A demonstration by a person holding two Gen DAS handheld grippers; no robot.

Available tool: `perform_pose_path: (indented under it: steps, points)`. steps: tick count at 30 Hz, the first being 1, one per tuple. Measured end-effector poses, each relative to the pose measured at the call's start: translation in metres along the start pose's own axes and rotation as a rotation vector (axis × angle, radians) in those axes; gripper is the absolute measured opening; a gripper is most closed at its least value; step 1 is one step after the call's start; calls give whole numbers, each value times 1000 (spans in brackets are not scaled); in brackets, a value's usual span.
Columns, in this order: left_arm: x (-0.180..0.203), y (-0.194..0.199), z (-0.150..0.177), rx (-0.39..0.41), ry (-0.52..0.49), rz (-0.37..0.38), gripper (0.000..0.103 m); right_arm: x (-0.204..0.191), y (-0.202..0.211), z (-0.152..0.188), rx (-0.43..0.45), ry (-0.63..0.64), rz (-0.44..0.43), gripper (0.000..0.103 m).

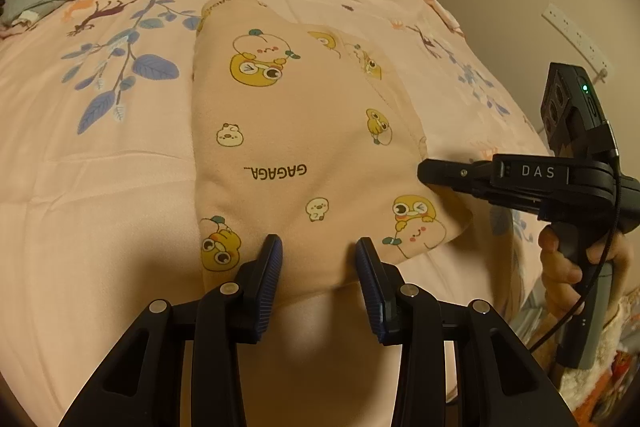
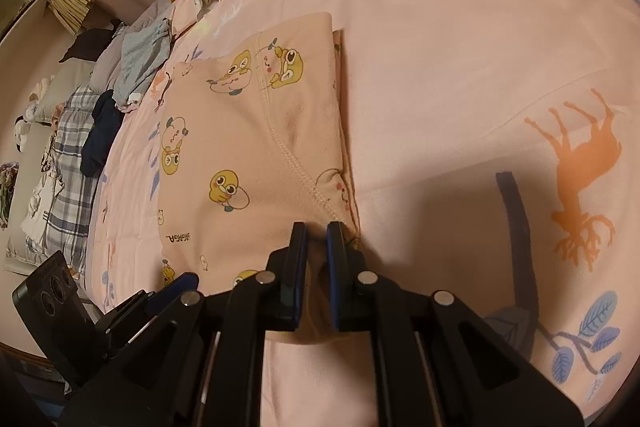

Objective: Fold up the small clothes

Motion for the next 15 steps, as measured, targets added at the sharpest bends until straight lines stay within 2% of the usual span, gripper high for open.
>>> perform_pose_path:
  steps: [4, 5, 8, 9, 11, 13, 15]
  points:
    - [2, 7, -3, 22, 3, -28, 40, -4, 5, 0, -7, 2, 15, 12]
    - [3, 10, -4, 33, -4, -55, 40, -6, 7, 0, -11, 12, 25, 17]
    - [6, 23, -10, 85, -49, -177, 40, -12, 16, 3, -6, 57, 119, 52]
    - [7, 29, -12, 111, -60, -209, 40, -13, 20, 4, 13, 79, 144, 55]
    - [6, 37, -16, 139, -63, -243, 44, -10, 26, 3, 36, 90, 133, 56]
    - [0, 41, -22, 139, -32, -230, 64, -1, 30, 1, 42, 45, 86, 56]
    - [-9, 45, -27, 148, 16, -196, 77, 5, 34, -1, 61, 16, 35, 62]
Point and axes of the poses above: each gripper's, at about its wrist camera, not at the fingertips, and y roughly against the way its jaws point, x to its right, z to its underside, the point moved 2 cm from there along -y, roughly the way its jaws point, and after that the axes turned 1 degree about -x, right-handed, at the moved point
